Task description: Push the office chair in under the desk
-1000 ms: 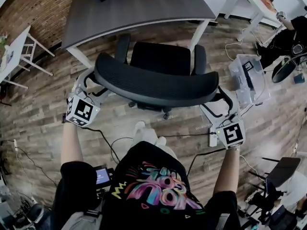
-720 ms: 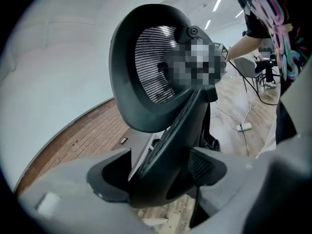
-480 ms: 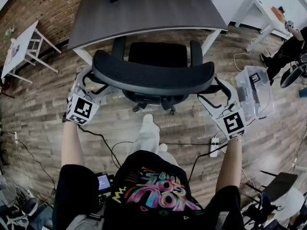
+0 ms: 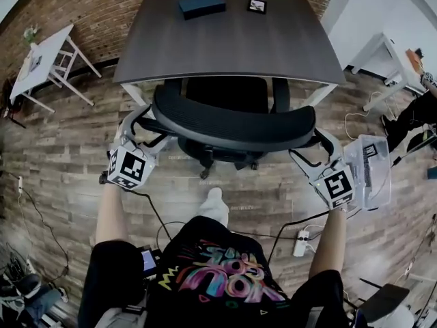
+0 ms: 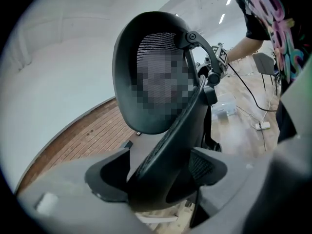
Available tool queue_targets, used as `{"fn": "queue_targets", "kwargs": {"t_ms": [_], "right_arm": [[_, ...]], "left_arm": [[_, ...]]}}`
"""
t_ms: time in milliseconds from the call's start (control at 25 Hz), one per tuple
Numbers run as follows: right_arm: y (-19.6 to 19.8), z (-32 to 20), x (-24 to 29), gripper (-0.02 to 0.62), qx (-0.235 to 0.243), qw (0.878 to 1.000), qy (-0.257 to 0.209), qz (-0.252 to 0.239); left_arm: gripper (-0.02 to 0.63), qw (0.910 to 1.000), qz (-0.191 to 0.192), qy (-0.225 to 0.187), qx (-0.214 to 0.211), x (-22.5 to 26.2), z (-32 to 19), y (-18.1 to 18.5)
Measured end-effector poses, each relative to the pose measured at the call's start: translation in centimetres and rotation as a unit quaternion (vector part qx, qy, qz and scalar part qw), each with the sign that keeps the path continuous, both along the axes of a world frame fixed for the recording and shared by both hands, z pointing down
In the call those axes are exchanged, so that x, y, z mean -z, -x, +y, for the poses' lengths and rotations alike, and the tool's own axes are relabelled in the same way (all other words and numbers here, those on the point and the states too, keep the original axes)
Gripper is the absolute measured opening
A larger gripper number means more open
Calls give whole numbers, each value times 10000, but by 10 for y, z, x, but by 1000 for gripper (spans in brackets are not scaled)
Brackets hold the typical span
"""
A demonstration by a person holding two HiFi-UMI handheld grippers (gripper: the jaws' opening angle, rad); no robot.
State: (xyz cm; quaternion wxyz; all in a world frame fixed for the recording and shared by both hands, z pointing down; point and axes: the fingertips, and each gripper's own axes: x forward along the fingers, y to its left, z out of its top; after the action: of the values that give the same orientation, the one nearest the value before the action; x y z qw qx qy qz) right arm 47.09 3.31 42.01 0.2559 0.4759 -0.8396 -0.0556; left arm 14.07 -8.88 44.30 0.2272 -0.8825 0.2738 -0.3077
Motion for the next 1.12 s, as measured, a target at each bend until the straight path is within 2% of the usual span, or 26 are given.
{"fn": "queue_targets", "kwargs": {"t_ms": [160, 600, 960, 1120], "right_arm": [[-1, -38, -3, 344, 49, 9999, 158, 38], [-24, -140, -3, 360, 171, 9997, 148, 47], [-42, -191, -8, 365, 264, 9994, 225, 54], [-50, -208, -10, 367, 347, 9993, 115, 45]], "left_arm": [[371, 9999, 17, 39, 107, -3, -35, 2], [371, 9996, 86, -112, 265, 2, -114, -15], [371, 9987, 29, -57, 506, -4, -151, -30], [371, 9982, -18, 5, 605, -8, -164, -35]]}}
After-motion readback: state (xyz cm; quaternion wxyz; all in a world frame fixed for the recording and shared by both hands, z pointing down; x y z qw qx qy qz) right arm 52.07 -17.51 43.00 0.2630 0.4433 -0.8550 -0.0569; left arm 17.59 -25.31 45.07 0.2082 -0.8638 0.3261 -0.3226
